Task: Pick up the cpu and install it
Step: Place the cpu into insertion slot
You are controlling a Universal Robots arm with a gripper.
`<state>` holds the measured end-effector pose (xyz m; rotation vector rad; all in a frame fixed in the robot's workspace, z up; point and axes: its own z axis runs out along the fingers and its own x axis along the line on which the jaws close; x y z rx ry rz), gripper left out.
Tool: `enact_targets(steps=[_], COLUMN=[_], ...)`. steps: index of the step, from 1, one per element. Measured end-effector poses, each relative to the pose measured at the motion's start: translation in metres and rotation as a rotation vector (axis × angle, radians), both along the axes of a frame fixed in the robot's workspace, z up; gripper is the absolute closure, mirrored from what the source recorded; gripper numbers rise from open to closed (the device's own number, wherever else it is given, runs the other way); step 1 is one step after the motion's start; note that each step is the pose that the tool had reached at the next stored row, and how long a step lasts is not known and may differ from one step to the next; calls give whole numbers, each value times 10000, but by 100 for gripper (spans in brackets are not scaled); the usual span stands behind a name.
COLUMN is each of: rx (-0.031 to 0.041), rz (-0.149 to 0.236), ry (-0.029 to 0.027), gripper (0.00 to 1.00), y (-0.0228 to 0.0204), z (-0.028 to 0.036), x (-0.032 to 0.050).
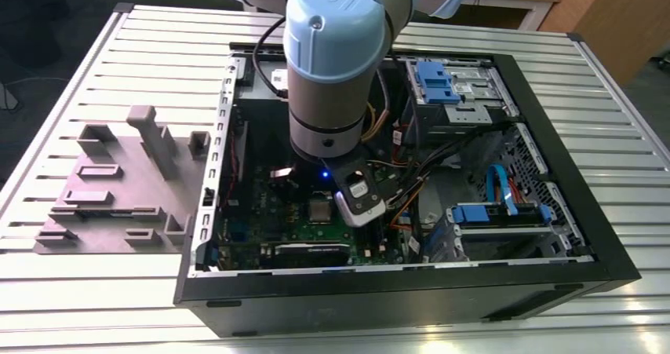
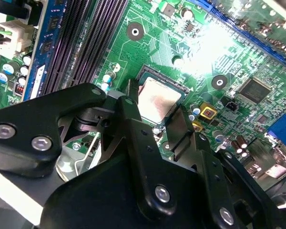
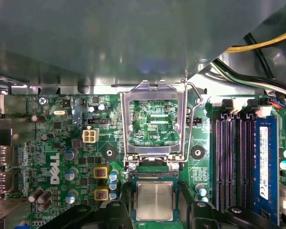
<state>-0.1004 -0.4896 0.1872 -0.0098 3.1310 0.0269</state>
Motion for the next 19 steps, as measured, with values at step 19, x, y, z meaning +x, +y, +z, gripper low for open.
enact_targets(steps=[19], rx=[8], rz=[4], ry=[-9], gripper=[47], y=[1], z=[-14], x=[7])
